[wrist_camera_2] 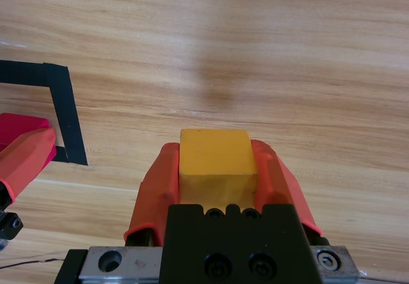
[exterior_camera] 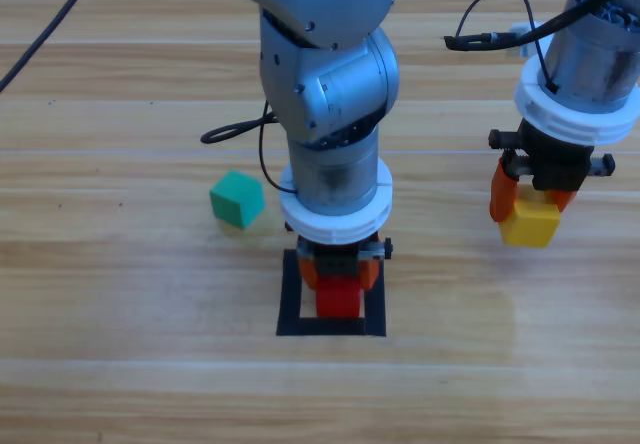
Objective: Stack the blocks in the rectangular block: red at the bottom, yellow in the middle, green on top
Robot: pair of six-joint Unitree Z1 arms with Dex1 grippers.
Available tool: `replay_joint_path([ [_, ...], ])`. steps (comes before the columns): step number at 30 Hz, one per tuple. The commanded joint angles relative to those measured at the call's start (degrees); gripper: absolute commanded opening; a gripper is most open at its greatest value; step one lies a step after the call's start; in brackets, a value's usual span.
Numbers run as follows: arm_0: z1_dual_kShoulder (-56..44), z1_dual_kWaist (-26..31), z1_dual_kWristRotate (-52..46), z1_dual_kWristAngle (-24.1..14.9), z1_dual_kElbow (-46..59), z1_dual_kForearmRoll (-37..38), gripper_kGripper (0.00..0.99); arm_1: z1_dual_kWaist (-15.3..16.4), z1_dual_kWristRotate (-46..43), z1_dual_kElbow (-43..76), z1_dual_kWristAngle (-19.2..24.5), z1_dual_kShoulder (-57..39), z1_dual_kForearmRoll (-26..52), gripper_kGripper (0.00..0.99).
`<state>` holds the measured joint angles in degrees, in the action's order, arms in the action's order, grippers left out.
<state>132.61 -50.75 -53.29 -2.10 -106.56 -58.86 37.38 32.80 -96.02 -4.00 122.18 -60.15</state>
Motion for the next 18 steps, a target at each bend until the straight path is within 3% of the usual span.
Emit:
replay_joint_path([
  [1,3.44,-0.32,0.47,-0.63,0.03,0.59,0.0,1.46,-0.72,-0.13,-0.48,1.75,1.35,0.021],
  [13,3.88,-0.32,0.47,-0.89,0.21,0.94,0.028,1.55,-0.98,-0.22,-0.48,1.75,1.44,0.021],
  [14,3.97,-0.32,0.47,-0.89,0.03,0.94,0.12,1.46,-0.98,-0.22,-0.48,1.75,1.35,0.021],
  [15,4.06,-0.32,0.47,-0.98,-0.23,0.94,0.299,1.46,-0.98,-0.22,-0.48,1.75,1.44,0.021],
  [16,4.06,-0.32,0.47,-0.98,-0.58,0.94,0.508,1.46,-0.98,-0.22,-0.48,1.75,1.44,0.021],
  [17,3.71,-0.32,0.29,-1.06,-1.02,0.77,0.824,1.46,-0.98,-0.22,-0.48,1.75,1.35,0.021],
  [18,3.35,-0.32,0.11,-1.15,-0.85,0.77,0.914,1.46,-0.98,-0.22,-0.48,1.75,1.35,0.021],
])
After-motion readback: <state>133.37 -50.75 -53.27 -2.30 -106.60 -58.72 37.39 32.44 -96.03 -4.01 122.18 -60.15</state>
